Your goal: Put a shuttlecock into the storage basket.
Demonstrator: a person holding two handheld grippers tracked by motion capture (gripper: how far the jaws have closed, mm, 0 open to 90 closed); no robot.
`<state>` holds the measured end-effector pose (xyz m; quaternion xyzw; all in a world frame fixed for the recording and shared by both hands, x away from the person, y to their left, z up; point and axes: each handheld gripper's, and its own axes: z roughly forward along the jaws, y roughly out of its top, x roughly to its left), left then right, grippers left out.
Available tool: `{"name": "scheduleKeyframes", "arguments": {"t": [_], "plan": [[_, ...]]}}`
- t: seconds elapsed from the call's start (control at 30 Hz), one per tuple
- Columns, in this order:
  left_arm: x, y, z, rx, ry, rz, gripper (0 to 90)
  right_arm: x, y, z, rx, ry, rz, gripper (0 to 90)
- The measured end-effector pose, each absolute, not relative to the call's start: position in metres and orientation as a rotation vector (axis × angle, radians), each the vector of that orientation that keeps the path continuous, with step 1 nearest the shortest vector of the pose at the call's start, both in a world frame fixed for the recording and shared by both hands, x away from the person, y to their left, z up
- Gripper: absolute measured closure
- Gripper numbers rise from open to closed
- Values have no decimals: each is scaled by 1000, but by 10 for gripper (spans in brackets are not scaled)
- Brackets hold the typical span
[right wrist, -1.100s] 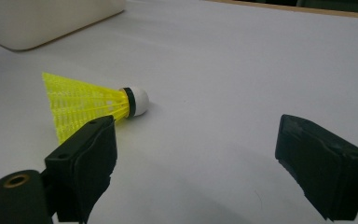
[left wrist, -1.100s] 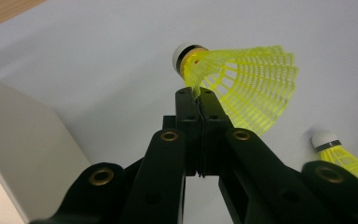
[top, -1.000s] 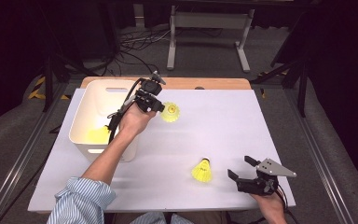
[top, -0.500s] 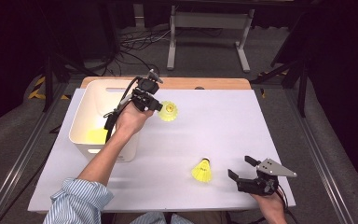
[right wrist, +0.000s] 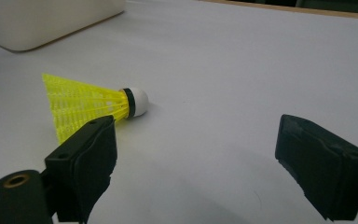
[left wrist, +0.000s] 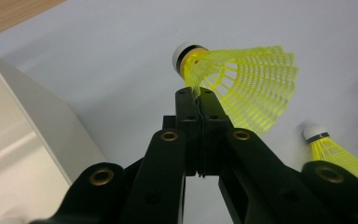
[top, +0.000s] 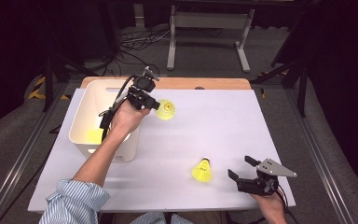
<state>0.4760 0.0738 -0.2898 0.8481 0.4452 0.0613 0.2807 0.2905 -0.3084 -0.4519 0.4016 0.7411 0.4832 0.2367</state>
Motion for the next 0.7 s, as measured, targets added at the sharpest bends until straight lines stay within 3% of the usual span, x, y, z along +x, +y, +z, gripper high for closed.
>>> {"name": "scheduleKeyframes", "arguments": {"t": [0.7], "plan": [[471,88,-278,2266,1199,185,895,290,-308,-452,1101,2032,1325,131]]}}
